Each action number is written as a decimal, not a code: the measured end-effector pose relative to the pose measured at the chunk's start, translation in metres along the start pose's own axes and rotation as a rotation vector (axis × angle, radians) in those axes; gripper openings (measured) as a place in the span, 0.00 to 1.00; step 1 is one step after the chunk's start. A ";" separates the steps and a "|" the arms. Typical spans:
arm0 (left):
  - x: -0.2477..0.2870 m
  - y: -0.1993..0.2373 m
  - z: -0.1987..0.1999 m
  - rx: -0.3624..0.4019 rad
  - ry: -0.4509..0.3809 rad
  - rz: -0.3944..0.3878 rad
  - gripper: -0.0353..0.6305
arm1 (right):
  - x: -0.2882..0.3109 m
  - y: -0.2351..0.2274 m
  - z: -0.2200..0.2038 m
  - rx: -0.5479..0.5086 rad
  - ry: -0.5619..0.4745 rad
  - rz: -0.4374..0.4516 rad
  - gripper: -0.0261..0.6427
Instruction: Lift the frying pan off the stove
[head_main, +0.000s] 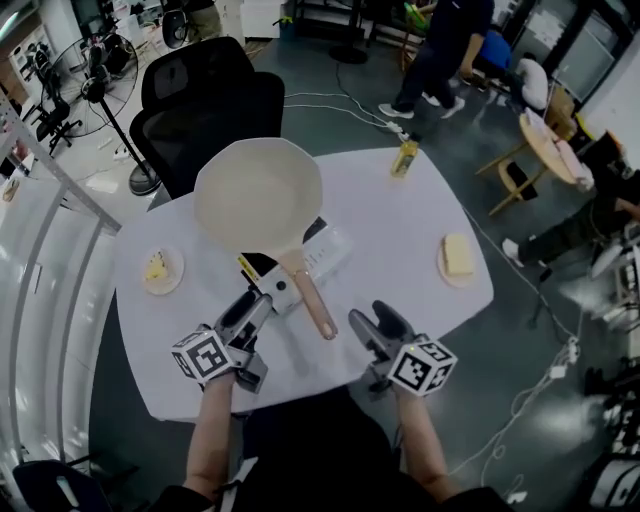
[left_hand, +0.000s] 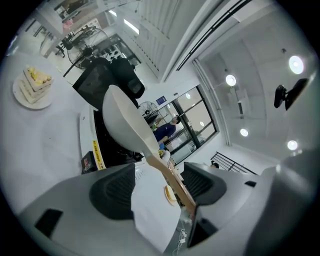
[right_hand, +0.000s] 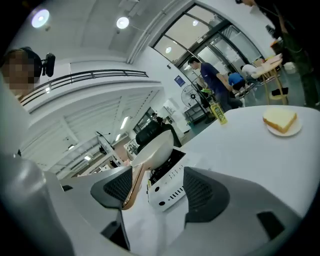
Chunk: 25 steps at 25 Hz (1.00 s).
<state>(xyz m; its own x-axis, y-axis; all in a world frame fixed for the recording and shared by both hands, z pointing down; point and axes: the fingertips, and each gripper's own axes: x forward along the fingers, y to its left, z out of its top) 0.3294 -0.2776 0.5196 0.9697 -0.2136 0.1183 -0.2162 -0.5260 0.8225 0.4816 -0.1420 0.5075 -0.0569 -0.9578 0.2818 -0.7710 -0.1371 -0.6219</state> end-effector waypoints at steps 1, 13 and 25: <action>0.000 -0.002 0.001 -0.018 -0.010 0.004 0.49 | 0.004 0.002 0.002 0.003 0.018 0.026 0.50; 0.032 -0.011 -0.003 -0.106 -0.005 -0.015 0.49 | 0.043 0.024 -0.003 0.032 0.233 0.272 0.50; 0.081 0.003 -0.001 -0.183 0.046 -0.065 0.49 | 0.067 0.049 -0.041 0.065 0.436 0.416 0.50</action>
<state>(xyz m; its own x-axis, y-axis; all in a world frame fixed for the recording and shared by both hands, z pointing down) 0.4079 -0.2953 0.5323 0.9860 -0.1439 0.0838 -0.1331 -0.3783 0.9161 0.4140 -0.2028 0.5257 -0.6109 -0.7442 0.2702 -0.5885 0.1985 -0.7838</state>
